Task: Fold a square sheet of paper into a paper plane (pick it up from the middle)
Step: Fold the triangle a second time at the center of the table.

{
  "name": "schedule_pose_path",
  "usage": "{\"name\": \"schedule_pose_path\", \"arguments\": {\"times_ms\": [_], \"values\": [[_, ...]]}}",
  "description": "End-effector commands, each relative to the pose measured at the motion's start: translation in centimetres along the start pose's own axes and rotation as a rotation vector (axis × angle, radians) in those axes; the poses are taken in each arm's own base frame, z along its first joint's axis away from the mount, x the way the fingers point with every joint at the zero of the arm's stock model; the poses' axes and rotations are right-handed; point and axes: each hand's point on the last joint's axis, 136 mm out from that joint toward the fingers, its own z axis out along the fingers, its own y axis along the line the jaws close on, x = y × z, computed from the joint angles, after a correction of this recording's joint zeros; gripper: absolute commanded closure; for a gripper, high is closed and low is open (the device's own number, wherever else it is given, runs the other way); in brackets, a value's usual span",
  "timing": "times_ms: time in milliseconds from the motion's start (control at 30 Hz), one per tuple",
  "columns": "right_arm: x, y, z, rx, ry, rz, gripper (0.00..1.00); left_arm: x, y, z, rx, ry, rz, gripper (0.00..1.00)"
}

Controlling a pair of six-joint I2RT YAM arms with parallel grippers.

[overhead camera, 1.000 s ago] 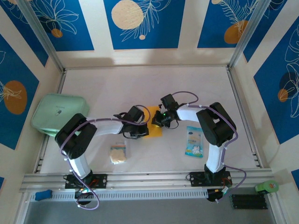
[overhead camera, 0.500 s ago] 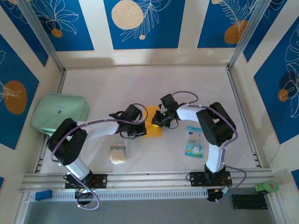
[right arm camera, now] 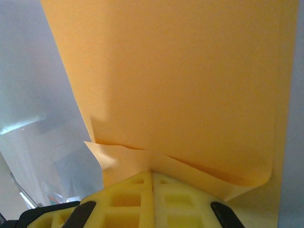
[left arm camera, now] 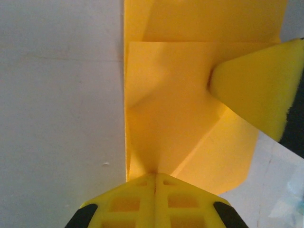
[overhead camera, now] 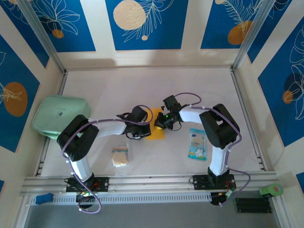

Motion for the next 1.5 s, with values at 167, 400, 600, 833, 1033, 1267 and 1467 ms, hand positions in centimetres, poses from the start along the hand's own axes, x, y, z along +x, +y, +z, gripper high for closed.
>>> {"name": "schedule_pose_path", "arguments": {"times_ms": [167, 400, 600, 833, 1033, 1267, 1467], "values": [[-0.1, 0.7, -2.3, 0.021, -0.021, -0.094, 0.96, 1.4, 3.1, 1.3, -0.089, 0.046, -0.053, 0.98], [1.2, 1.4, -2.4, 0.038, -0.032, -0.171, 0.96, 1.6, 3.3, 1.3, -0.092, 0.054, -0.053, 0.99], [2.6, 0.8, -0.6, 0.055, 0.01, -0.149, 0.98, 1.7, 3.4, 1.3, -0.094, 0.055, -0.056, 0.99], [3.4, 0.0, 0.8, 0.068, 0.047, -0.139, 0.99, 1.9, 3.9, 1.3, -0.112, 0.058, -0.062, 1.0], [2.5, -1.7, 1.1, 0.081, 0.037, -0.126, 0.99, 2.8, 5.4, 1.2, -0.161, 0.077, -0.081, 1.0], [-1.4, -4.6, -0.5, 0.071, -0.056, -0.073, 0.99, 4.5, 7.9, 1.4, -0.233, 0.116, -0.101, 1.0], [-4.9, -6.8, -2.8, 0.046, -0.143, 0.032, 0.99, 4.8, 8.0, 1.7, -0.225, 0.128, -0.107, 1.0]]}}
